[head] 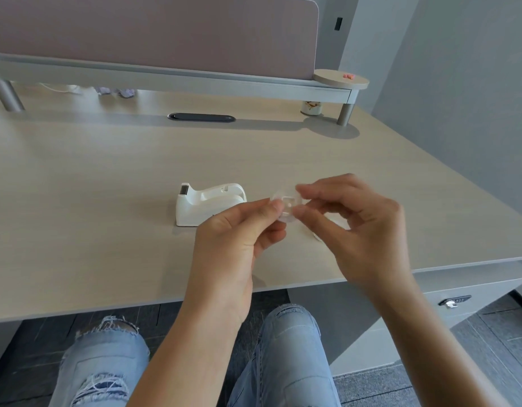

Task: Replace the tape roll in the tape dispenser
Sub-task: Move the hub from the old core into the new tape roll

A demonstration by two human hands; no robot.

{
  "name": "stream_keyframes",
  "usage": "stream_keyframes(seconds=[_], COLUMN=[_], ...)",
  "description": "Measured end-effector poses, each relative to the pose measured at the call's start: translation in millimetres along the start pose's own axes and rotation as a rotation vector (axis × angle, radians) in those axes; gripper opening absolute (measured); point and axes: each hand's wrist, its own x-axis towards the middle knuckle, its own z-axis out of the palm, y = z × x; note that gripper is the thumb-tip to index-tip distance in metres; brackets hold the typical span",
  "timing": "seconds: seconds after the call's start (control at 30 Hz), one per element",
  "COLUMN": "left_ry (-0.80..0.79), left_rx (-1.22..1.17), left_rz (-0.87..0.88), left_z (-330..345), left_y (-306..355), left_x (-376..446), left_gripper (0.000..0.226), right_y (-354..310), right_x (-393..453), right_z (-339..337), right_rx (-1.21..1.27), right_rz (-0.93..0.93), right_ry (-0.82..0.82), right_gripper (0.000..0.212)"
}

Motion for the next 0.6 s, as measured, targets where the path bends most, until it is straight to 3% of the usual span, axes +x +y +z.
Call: stream_keyframes(seconds=[0.07,0.27,0.6], left_ry=[0.006,-0.005,0.063], left_rx=[0.033,0.086,0.181], left_rz=[0.006,0.024,0.086], left_z=[1.4,3.2,1.5], left_y=[-1.2,-0.2,-6.4], left_x=[-1.1,-0.4,3.7], left_gripper=[0.006,0.015,0.011], right_y=[2.7,2.2,5.5], right_x=[-1.5,3.4,6.0], right_z=[-2.0,-6.4,-5.8], right_rx=[-0.134,-0.318,-0.33], right_rz=[-0.131,-0.293,-0.319], right_ry=[-0.039,-0.026,-0.072], right_gripper=[0.025,0.021,0.021])
